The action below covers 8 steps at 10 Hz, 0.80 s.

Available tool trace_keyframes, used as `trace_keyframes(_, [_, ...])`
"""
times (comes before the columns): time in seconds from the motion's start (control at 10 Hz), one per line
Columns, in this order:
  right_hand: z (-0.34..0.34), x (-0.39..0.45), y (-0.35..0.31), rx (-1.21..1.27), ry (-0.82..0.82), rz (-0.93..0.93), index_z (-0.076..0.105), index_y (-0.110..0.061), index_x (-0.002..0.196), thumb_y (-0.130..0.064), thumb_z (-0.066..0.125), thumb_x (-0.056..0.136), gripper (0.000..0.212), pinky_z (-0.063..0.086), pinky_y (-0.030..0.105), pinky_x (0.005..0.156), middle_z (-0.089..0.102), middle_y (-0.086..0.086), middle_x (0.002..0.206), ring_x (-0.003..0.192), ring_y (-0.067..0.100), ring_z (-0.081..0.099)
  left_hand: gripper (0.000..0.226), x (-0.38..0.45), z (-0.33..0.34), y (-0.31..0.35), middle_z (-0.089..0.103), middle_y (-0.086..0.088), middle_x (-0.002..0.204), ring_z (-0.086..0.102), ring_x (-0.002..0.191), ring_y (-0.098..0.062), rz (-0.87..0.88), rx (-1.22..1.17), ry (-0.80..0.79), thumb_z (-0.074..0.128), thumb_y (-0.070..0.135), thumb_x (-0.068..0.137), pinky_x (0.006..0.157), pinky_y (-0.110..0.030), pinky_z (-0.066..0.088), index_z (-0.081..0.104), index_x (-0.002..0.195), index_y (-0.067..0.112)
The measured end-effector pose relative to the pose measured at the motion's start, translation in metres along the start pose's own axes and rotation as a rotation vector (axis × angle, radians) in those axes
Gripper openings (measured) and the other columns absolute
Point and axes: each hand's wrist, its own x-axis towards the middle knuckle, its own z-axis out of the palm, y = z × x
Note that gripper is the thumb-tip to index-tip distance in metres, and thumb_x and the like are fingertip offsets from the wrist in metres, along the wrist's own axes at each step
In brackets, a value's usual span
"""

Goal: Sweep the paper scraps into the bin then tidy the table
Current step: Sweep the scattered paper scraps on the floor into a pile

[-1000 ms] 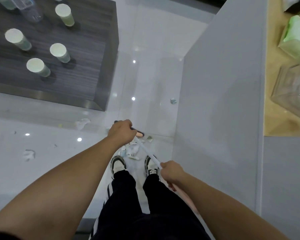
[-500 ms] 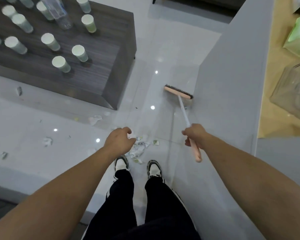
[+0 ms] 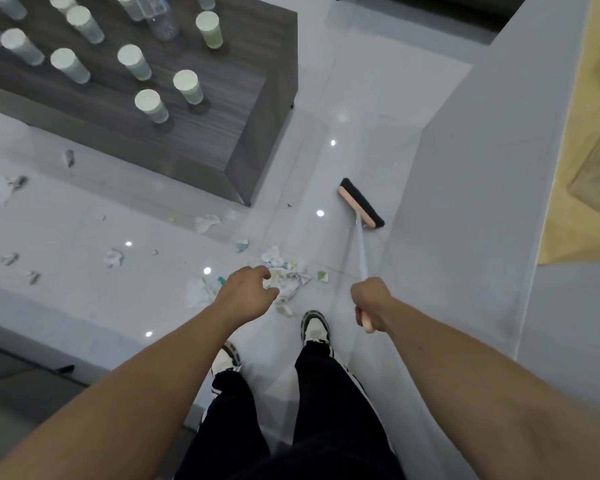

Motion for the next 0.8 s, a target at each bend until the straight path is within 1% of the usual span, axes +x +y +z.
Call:
trace_keyframes(0.1, [0.02,-0.03,0.014,-0.244,-0.036,-0.179,0.042,-0.013,0.074,-0.007,0.042,0.091,0.018,0.038,0.021,0.046,0.042,0.007,0.066,0.049,0.021,0.038,0.042,-0.008,-0.011,-0.012,0.055,-0.003,0.124,0.05,0.114,-0.021,0.015,-0.025,0.022,0.057,0.04,0.089,0.08,-0.026,0.035,0.056,0.127,0.022])
trace_keyframes(0.2, [0.049,-0.051,0.027,-0.353,-0.066,-0.22,0.039,-0.019,0.07,-0.009,0.042,0.09,0.023,0.039,0.019,0.04,0.048,0.005,0.062,0.047,0.018,0.045,0.042,-0.02,-0.019,-0.039,0.054,-0.002,0.124,0.051,0.112,-0.02,0.023,-0.06,0.037,0.056,0.041,0.089,0.081,-0.027,0.036,0.055,0.127,0.023])
trace_keyframes(0.3, [0.091,-0.07,0.045,-0.452,-0.097,-0.198,0.044,-0.013,0.071,-0.002,0.042,0.09,0.022,0.033,0.013,0.028,0.045,-0.001,0.029,0.021,0.01,0.041,0.043,-0.035,-0.025,-0.083,0.054,-0.003,0.124,0.05,0.113,-0.021,0.009,-0.077,0.037,0.057,0.043,0.089,0.081,-0.027,0.037,0.054,0.127,0.023])
trace_keyframes(0.4, [0.133,-0.091,0.065,-0.502,-0.051,-0.178,0.052,0.001,0.078,0.006,0.04,0.088,0.017,0.032,0.017,0.035,0.047,0.012,0.043,0.03,0.018,0.039,0.044,-0.051,-0.03,-0.13,0.055,-0.005,0.122,0.051,0.112,-0.023,-0.01,-0.067,0.052,0.056,0.043,0.089,0.078,-0.027,0.035,0.054,0.127,0.021])
trace_keyframes(0.5, [0.167,-0.108,0.087,-0.527,-0.048,-0.215,0.055,0.005,0.102,0.003,0.042,0.09,0.018,0.034,0.019,0.036,0.049,0.015,0.067,0.045,0.019,0.04,0.044,-0.063,-0.033,-0.162,0.056,-0.006,0.122,0.051,0.111,-0.023,0.022,-0.055,0.059,0.056,0.044,0.088,0.076,-0.027,0.034,0.055,0.126,0.022])
trace_keyframes(0.6, [0.185,-0.125,0.099,-0.468,-0.088,-0.211,0.053,0.005,0.105,-0.001,0.044,0.093,0.016,0.033,0.022,0.042,0.046,0.012,0.065,0.045,0.018,0.038,0.044,-0.072,-0.04,-0.181,0.055,-0.005,0.123,0.051,0.11,-0.023,0.047,-0.047,0.067,0.056,0.046,0.088,0.074,-0.028,0.034,0.055,0.126,0.022])
trace_keyframes(0.7, [0.182,-0.137,0.107,-0.315,-0.12,-0.206,0.055,-0.003,0.098,-0.009,0.046,0.095,0.011,0.028,0.021,0.043,0.041,0.008,0.058,0.042,0.016,0.033,0.044,-0.079,-0.044,-0.189,0.055,-0.005,0.125,0.05,0.113,-0.023,0.062,-0.036,0.064,0.056,0.044,0.089,0.075,-0.028,0.034,0.055,0.126,0.021])
trace_keyframes(0.8, [0.169,-0.142,0.118,-0.189,-0.103,-0.189,0.058,-0.008,0.094,-0.011,0.047,0.095,0.012,0.024,0.021,0.043,0.038,0.005,0.054,0.041,0.015,0.029,0.044,-0.086,-0.043,-0.187,0.054,-0.006,0.127,0.05,0.114,-0.024,0.09,-0.025,0.047,0.055,0.041,0.089,0.077,-0.028,0.035,0.054,0.128,0.021])
